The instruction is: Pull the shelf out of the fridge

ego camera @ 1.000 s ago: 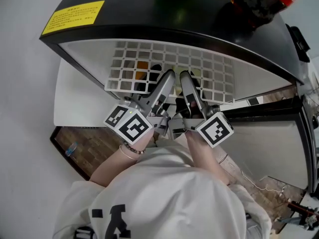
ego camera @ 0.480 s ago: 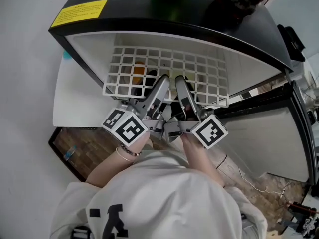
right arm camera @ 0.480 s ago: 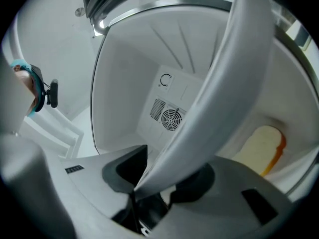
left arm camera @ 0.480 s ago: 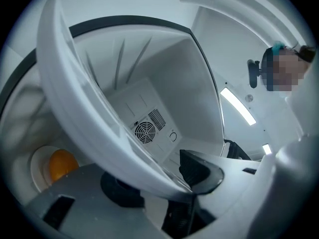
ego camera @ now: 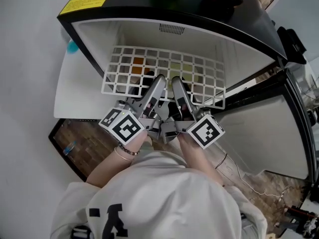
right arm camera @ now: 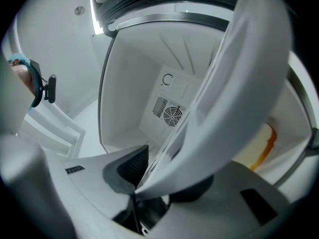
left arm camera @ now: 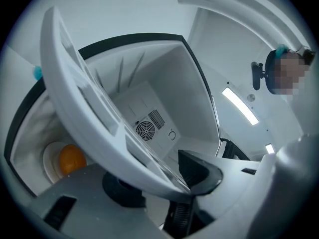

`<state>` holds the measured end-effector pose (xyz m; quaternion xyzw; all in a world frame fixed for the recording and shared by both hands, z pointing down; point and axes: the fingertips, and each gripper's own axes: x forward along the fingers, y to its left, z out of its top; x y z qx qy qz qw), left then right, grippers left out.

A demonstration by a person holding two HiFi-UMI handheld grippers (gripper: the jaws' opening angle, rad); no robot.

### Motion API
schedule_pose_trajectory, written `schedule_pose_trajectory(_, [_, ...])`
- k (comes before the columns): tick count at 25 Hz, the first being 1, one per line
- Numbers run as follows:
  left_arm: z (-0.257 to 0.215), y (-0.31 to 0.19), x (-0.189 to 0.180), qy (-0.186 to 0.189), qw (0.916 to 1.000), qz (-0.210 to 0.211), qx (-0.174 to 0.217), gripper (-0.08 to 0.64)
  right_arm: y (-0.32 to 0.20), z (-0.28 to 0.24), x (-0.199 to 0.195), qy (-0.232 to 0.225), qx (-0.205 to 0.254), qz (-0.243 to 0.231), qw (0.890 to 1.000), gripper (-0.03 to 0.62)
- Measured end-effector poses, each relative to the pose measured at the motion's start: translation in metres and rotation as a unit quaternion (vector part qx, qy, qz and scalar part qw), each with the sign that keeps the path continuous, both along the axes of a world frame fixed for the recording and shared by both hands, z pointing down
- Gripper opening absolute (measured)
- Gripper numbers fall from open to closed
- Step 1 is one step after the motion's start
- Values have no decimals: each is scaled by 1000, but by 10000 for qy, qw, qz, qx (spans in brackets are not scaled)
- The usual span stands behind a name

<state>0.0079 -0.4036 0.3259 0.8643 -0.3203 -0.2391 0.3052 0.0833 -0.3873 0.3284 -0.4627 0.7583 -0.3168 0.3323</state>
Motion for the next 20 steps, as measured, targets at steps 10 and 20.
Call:
schedule_pose_trajectory(10, [4,54,-23,12,10000,23,45,192,54,3,-23,-19,74,8,10000,126])
schedule_pose_trajectory(20, [6,52,-22,-92,10000,1,-29,186,52,6,-21,-90,-61,52,9999,118])
